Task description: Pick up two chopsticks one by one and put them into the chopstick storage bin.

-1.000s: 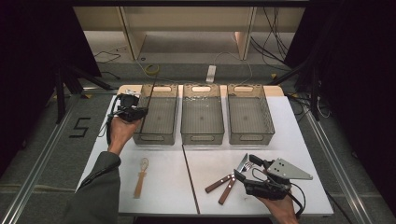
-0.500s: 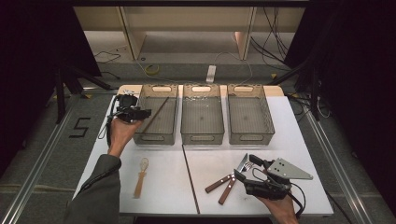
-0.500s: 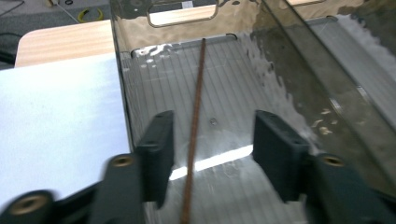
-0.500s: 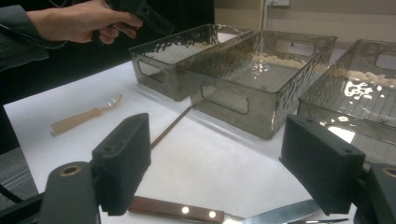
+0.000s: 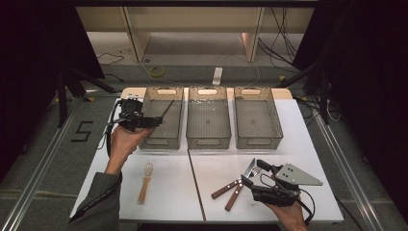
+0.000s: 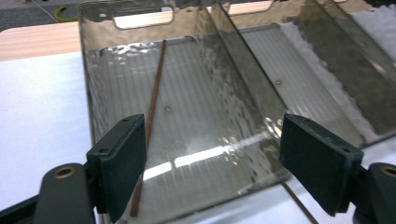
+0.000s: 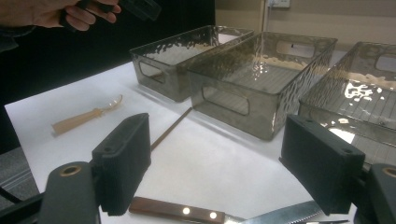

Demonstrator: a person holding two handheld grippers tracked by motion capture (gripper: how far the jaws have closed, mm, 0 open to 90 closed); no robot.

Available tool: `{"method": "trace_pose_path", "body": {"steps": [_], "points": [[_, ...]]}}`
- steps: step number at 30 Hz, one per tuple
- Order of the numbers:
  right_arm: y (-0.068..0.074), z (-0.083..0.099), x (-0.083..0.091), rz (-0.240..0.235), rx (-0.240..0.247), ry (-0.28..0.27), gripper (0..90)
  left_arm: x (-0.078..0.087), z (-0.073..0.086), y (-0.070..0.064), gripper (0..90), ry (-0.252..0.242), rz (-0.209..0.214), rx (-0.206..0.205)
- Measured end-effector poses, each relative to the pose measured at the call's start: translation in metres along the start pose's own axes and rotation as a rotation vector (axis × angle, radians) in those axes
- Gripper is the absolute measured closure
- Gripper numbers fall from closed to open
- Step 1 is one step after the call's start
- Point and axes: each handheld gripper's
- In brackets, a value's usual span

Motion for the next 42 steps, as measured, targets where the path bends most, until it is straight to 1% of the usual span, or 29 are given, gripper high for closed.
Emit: {"method": "trace_pose_path", "body": {"steps": [2,4,5,6,7,10,15,17,21,25,31,36,40,42], "points": [[0.0,0.0,0.0,0.001,0.003,0.001,24.6,0.002,0.004,-0.005,21.7,0.004,0.002,-0.004],[0.0,0.0,0.0,0.0,0.002,-0.002,24.6,0.002,0.009,-0.01,20.5,0.02,0.007,-0.014],[0.0,0.0,0.0,0.0,0.0,-0.002,24.6,0.003,0.012,-0.013,19.6,0.032,0.018,-0.018],[0.0,0.0,0.0,0.0,-0.001,-0.003,24.6,0.004,0.015,-0.015,19.4,0.03,0.028,-0.013],[0.0,0.0,0.0,0.0,-0.002,-0.003,24.6,0.004,0.017,-0.017,19.4,0.034,0.032,-0.016],[0.0,0.0,0.0,0.0,0.001,0.0,24.6,0.004,0.025,-0.025,16.7,0.054,0.024,-0.032],[0.001,0.0,0.0,-0.001,0.003,-0.003,24.6,0.0,0.039,-0.038,15.5,0.1,0.056,-0.049],[0.001,0.0,0.0,0.0,0.002,-0.002,24.6,-0.003,0.045,-0.043,15.5,0.118,0.054,-0.053],[0.001,0.0,0.0,-0.002,0.003,-0.003,24.6,-0.007,0.054,-0.047,15.5,0.147,0.063,-0.065],[0.001,0.0,0.0,-0.003,0.005,-0.004,24.6,-0.007,0.059,-0.051,15.7,0.138,0.067,-0.071],[0.001,0.0,0.0,-0.002,0.005,-0.003,24.6,-0.005,0.064,-0.057,15.8,0.143,0.082,-0.08],[0.001,0.0,0.0,-0.001,0.007,0.0,24.6,-0.008,0.07,-0.063,16.0,0.162,0.077,-0.091],[0.001,0.0,0.0,0.0,0.008,-0.002,24.6,-0.011,0.076,-0.067,16.0,0.174,0.059,-0.087],[0.0,0.0,0.0,0.002,0.01,-0.002,24.6,-0.011,0.078,-0.069,16.0,0.182,0.06,-0.091]]}}
Point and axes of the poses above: each handheld gripper's, and its own axes: x roughly backward along the jaws, z roughly out of its underside, y roughly to its left, and after that the axes turned 5 degrees about x, right-handed
